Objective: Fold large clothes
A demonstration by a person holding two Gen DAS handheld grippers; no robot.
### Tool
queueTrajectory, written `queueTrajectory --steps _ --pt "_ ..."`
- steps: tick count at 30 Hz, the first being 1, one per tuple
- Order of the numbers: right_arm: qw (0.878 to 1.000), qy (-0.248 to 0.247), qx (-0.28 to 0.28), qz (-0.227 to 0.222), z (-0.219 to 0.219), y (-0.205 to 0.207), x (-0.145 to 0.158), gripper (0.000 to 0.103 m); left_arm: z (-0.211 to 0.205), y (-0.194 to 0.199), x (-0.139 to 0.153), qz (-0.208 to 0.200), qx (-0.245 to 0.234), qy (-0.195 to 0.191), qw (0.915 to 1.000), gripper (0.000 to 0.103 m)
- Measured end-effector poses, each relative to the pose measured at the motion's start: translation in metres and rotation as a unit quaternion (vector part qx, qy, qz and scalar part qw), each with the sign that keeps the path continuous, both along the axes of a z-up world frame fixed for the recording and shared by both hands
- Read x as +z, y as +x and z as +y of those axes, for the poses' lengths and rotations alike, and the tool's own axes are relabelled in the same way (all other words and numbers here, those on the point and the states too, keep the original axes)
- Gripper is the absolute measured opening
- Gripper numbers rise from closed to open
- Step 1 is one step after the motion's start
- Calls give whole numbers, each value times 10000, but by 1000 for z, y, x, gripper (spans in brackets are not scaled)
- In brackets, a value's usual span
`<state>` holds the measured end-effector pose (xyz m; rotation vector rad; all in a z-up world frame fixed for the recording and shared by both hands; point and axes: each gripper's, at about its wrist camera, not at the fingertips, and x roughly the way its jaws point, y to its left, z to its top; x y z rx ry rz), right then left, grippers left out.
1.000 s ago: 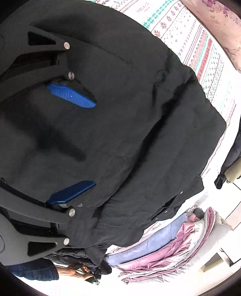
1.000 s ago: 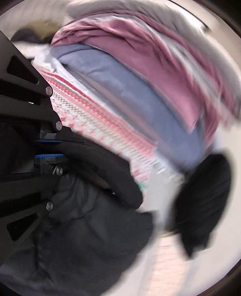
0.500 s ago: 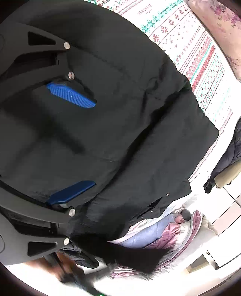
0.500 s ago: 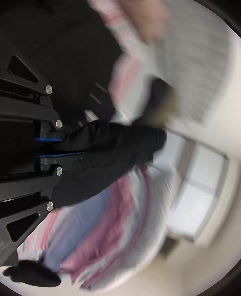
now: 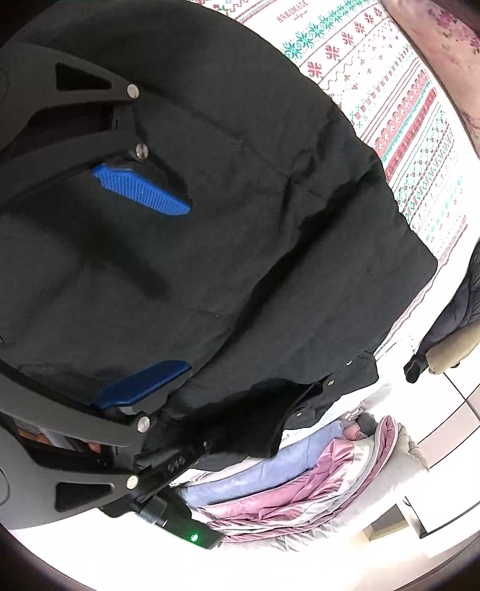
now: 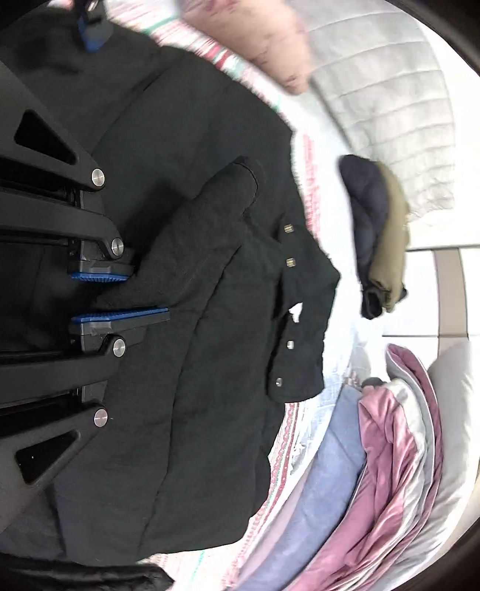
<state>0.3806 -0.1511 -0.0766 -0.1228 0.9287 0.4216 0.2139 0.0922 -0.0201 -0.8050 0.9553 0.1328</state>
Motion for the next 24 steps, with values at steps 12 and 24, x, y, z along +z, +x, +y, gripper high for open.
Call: queueTrajectory --steps 12,24 --pt "9990 326 -100 296 1 -7 -25 15 3 2 -1 17 -42 -56 10000 81" --pt "9903 335 958 954 17 -36 -3 60 -9 9 2 24 -226 63 9997 81"
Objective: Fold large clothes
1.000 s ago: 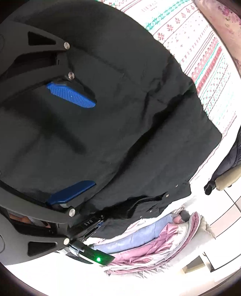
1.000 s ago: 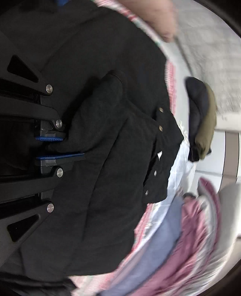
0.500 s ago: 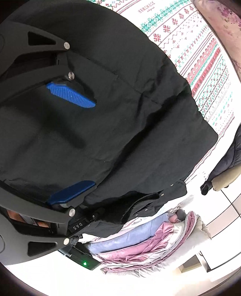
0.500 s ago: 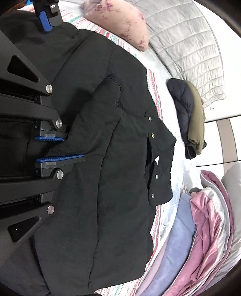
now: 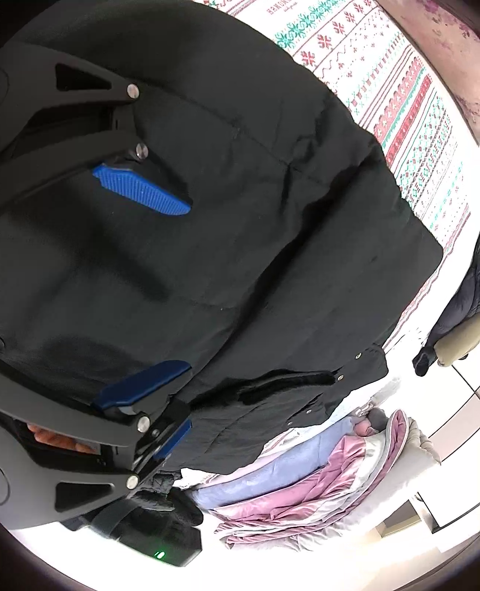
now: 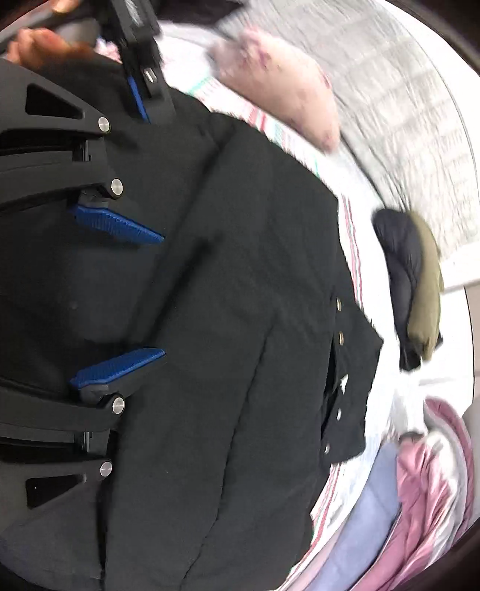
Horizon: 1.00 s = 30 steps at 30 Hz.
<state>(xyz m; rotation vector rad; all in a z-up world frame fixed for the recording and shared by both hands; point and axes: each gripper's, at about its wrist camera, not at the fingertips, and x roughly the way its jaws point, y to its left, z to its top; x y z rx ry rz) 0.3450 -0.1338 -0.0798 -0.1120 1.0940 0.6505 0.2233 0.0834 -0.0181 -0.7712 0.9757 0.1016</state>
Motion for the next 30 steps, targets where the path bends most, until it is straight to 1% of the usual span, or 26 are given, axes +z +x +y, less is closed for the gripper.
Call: queueTrajectory --steps 1,2,3,5,7,9,10,11,13,14,17,18,19,21,23,24,26,27,29,30 --pt "9999 15 -17 -153 -1 -1 6 60 0 0 0 -11 23 -28 10000 81" --pt "9993 65 -129 -348 -5 0 14 60 0 0 1 -22 44 -42 10000 81" --pt "9984 161 -320 -446 -10 5 19 60 0 -1 1 -36 58 -40 10000 81" --pt "9953 343 -852 -319 -20 26 18 60 1 0 2 -42 73 -9 10000 81" --pt "9933 205 -1129 -125 -17 42 6 59 1 -1 2 -27 64 4 10000 81" --pt "9953 9 -964 -31 -3 50 -8 51 -1 -1 2 -2 31 71 10000 81" --pt "9964 -49 -845 71 4 53 -18 45 -2 -1 2 7 15 97 10000 81" --pt "9966 -111 -793 206 13 53 -29 45 -2 0 2 13 -6 109 9999 81" --pt "9972 -324 -675 -19 27 42 -37 45 -3 1 1 25 -49 86 9999 81" --pt "9976 -414 -545 -86 34 36 -38 45 -4 1 1 31 -56 82 9999 81" --pt "9979 -586 -246 -91 42 27 -34 45 -5 2 1 35 -60 95 9999 81" --pt "9983 -526 -229 -53 39 28 -30 43 -4 2 2 30 -38 102 9999 81" --pt "9986 -401 -330 -17 32 29 -27 41 -3 1 2 22 -23 107 9999 81" --pt "9964 -133 -825 -110 5 33 -12 42 -2 -1 2 5 -4 186 9998 81" --pt "9895 14 -1412 -313 -34 48 -1 44 -3 -1 2 13 -24 245 9997 81" --pt "9859 22 -1641 -326 -53 56 0 44 -3 0 2 25 -36 242 9997 81" --pt "9776 82 -2099 -154 -104 78 -2 44 -5 1 1 47 -54 187 9998 81" --pt "9733 86 -2292 -92 -122 87 -4 44 -6 1 0 62 -63 172 9998 81" --pt "9571 35 -2898 62 -176 111 -10 44 -9 2 0 69 -95 147 9998 81" --pt "9519 85 -3058 149 -192 118 -14 44 -12 4 0 68 -143 144 9998 81"
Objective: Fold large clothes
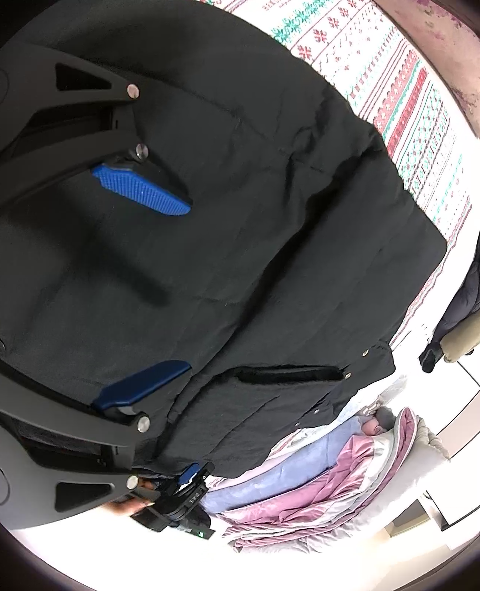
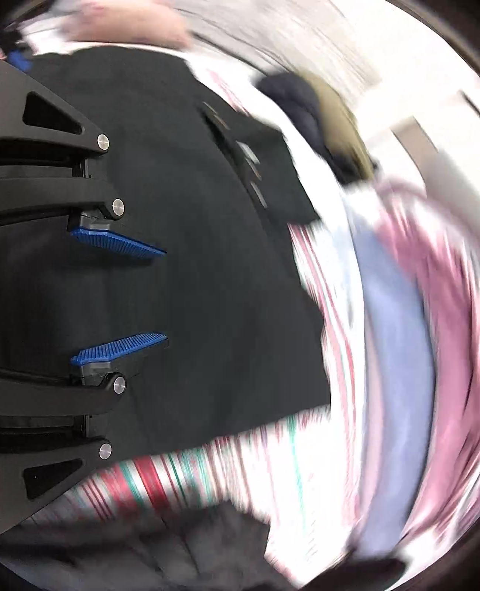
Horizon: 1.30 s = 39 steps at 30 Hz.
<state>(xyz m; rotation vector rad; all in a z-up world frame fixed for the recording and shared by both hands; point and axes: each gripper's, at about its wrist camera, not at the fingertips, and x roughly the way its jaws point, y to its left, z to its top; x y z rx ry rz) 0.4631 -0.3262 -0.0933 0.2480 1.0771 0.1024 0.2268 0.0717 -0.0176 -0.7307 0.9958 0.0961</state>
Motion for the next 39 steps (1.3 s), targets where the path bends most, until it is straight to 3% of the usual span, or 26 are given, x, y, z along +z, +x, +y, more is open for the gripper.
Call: queueTrajectory --steps 4,7,9,10,11,14,16,19,20,22,23,26,28,30,32,34,37,39 --pt "9970 412 -327 559 -42 22 -34 41 -3 3 -2 54 -45 89 9999 81" --pt "9986 -252 -194 430 -31 37 -7 45 -2 4 -6 156 -58 35 9999 81" --pt "9997 -220 -7 -64 -32 45 11 65 -3 5 -7 187 -70 20 9998 81" --pt "9997 -162 -94 -133 -37 50 13 82 -3 5 -7 193 -80 36 9998 81" --pt "9997 -130 -209 -77 -43 58 10 85 -5 4 -7 190 -96 46 9998 81" --pt "9978 -130 -238 606 -46 84 -22 85 -8 5 -7 209 -147 96 9996 81" --pt "9964 -102 -198 820 -54 94 -42 84 -9 6 -7 216 -165 129 9995 81" --pt "9988 -167 246 388 -35 89 -37 24 -9 6 -8 241 -160 221 9993 81" --pt "9983 -355 311 329 -30 88 -33 16 -9 6 -9 259 -161 240 9992 81" --pt "9937 -1041 398 -64 -15 77 -10 14 -10 5 -9 281 -165 272 9991 81" --pt "9893 -1415 139 -323 -14 68 6 12 -11 5 -8 284 -172 290 9990 81" --pt "9762 -1962 -177 -909 -2 45 36 11 -13 5 -6 264 -161 309 9990 81" --pt "9717 -2264 -134 -655 5 54 24 11 -16 6 -6 259 -191 342 9989 81" --pt "9688 -2474 22 -172 10 69 -10 12 -17 6 -7 281 -220 384 9986 81" --pt "9708 -2399 -90 -5 3 74 -36 25 -15 5 -8 278 -185 367 9988 81" --pt "9724 -2307 -256 -231 -5 61 -38 30 -11 5 -7 265 -124 347 9990 81" --pt "9645 -2633 -196 -73 1 57 -26 44 -11 4 -7 276 -93 295 9991 81" --pt "9578 -2853 14 -344 18 43 -5 48 -12 4 -6 248 -92 244 9994 81"
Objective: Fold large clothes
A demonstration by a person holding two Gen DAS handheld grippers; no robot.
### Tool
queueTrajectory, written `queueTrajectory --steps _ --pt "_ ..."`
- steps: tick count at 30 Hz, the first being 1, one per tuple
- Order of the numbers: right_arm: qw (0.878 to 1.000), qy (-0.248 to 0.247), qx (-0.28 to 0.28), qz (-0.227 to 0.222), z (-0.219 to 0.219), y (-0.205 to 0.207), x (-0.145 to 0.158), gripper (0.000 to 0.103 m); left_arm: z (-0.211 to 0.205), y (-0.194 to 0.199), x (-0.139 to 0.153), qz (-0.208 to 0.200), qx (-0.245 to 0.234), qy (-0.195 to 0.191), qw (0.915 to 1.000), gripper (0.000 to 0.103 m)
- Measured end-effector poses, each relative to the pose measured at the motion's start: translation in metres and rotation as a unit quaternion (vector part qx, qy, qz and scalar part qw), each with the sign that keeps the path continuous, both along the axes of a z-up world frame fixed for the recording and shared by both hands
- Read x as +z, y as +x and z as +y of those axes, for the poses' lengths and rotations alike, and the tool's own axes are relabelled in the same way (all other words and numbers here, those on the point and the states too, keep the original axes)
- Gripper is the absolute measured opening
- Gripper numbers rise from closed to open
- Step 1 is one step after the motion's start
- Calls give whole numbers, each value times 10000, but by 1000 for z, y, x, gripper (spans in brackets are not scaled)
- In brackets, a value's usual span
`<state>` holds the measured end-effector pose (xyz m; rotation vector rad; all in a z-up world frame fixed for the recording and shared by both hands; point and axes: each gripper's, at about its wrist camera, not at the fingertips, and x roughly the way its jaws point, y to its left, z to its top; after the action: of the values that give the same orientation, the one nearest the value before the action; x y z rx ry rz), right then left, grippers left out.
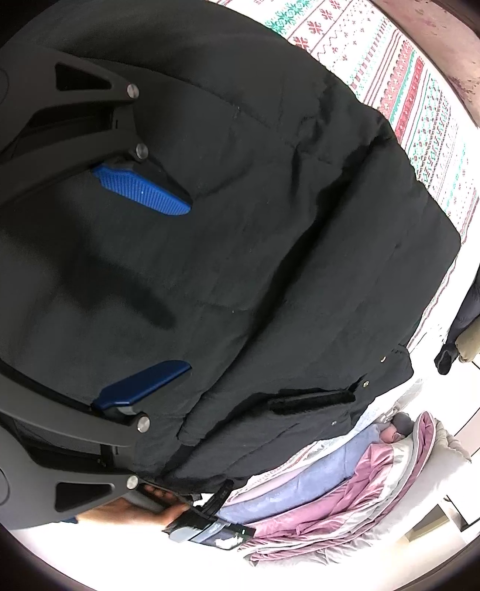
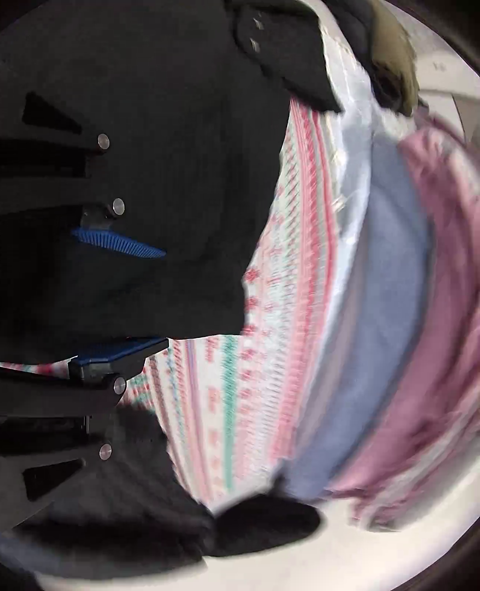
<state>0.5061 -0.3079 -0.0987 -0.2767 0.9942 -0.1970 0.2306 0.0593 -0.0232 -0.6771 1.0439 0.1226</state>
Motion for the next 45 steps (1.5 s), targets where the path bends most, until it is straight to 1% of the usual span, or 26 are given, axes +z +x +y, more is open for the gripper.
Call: queueTrajectory --steps 2,5,8,11,12,14,15,16,17,18,20,21,23,25,29,31,33,34,35,36,38,39,41,43,44,45 --pt "9972 293 677 -121 28 -26 20 61 -1 0 2 -49 -7 -10 10000 81" --pt "9781 946 1855 13 82 -69 36 67 1 -2 5 -96 55 11 9999 81" --pt "9410 1185 3166 168 154 -122 41 68 11 -5 7 -139 189 13 9997 81" --pt "9029 1498 4016 323 202 -154 39 68 20 -7 7 -127 337 22 9993 81" --pt "9022 1425 4058 334 213 -156 34 68 24 -8 7 -113 394 -1 9992 81" --pt "9273 696 3661 361 234 -149 16 64 31 -9 6 -96 475 -39 9988 81" --pt "9354 492 3474 443 237 -145 7 57 35 -10 6 -97 527 -64 9985 81" --pt "9394 493 3348 556 237 -139 0 37 43 -12 6 -96 611 -118 9980 81" --pt "9412 762 3222 676 231 -133 -2 17 46 -13 6 -101 674 -164 9975 81" --pt "9425 928 3136 693 226 -132 2 8 53 -15 7 -122 772 -260 9966 81" --pt "9386 1527 3056 479 212 -139 25 7 67 -20 7 -186 1020 -561 9930 81" --pt "9346 1681 3117 334 209 -146 35 7 74 -22 6 -234 1132 -814 9900 81" --pt "9280 1840 3236 154 209 -158 51 7 76 -24 5 -261 1201 -960 9878 81" --pt "9252 1786 3341 194 215 -166 51 7 70 -23 7 -253 1152 -830 9895 81" --pt "9265 1797 3212 777 224 -160 7 8 58 -22 7 -217 1008 -763 9917 81" --pt "9260 2061 3037 887 219 -154 -7 8 54 -20 6 -196 900 -795 9926 81" --pt "9224 2294 2963 937 212 -154 -3 10 54 -19 5 -172 841 -777 9933 81" --pt "9191 2240 3073 1029 212 -156 3 16 54 -18 6 -176 845 -776 9932 81" --pt "9122 2179 3264 1182 213 -159 9 26 55 -20 6 -182 849 -787 9931 81" --pt "9043 2160 3445 1298 212 -163 13 31 55 -19 6 -194 856 -802 9929 81" --pt "8840 2325 3806 1401 203 -169 28 46 55 -19 8 -221 832 -815 9930 81" --pt "8784 2487 3855 1339 195 -169 36 49 54 -20 8 -235 811 -799 9932 81" --pt "8760 3025 3622 992 169 -160 53 64 51 -19 10 -257 752 -760 9939 81" --pt "8728 3903 2866 616 134 -139 59 68 46 -18 11 -277 703 -718 9946 81" --pt "8762 4084 2496 556 124 -132 54 68 44 -17 12 -281 682 -709 9948 81" --pt "8887 4025 2111 605 119 -122 42 68 41 -16 12 -286 640 -672 9953 81"
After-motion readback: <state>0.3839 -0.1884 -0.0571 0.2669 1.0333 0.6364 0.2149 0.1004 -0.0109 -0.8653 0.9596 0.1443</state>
